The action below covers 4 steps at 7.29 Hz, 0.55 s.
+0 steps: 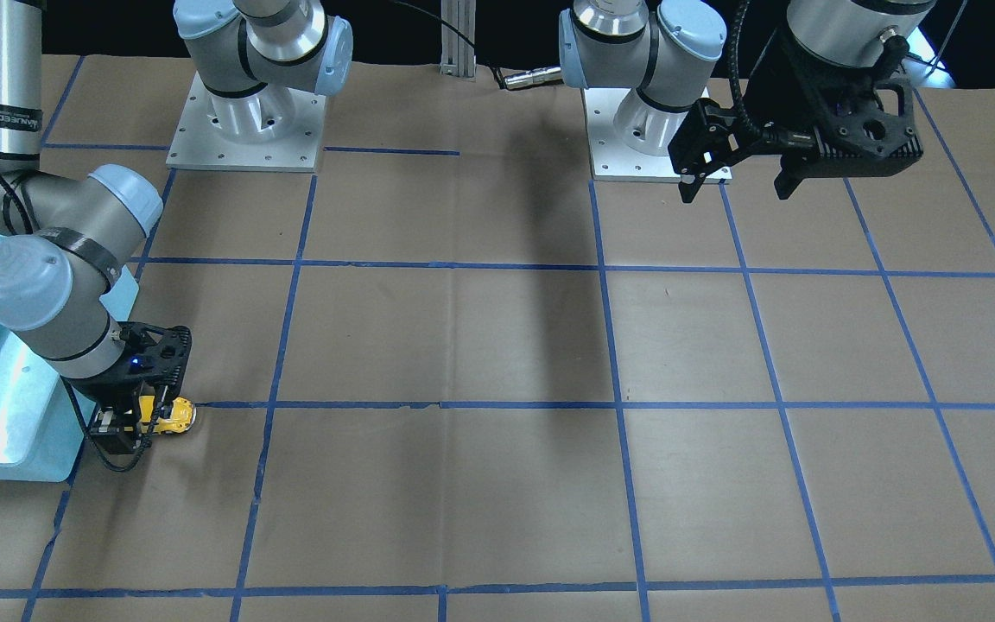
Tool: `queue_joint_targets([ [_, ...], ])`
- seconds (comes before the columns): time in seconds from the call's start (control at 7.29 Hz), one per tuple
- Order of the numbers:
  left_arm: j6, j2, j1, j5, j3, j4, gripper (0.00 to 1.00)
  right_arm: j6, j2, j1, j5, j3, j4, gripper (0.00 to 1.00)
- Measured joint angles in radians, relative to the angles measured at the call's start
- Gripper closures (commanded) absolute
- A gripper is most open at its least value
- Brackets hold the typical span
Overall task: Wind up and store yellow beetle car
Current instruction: 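Lower the right gripper onto the car beside the bin and grasp it, then lift the car with the right gripper and carry it into the blue bin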
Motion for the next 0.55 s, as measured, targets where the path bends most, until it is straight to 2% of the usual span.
queue_joint_targets([
  [0.14,0.015,-0.005,0.002,-0.004,-0.003,0.012,0.0,-0.001,0.002,0.0,0.006,0.001,-0.014,0.91],
  [0.55,0.05,-0.011,0.004,-0.003,-0.049,0.073,0.0,0.009,-0.004,0.001,0.011,-0.003,-0.033,0.99],
])
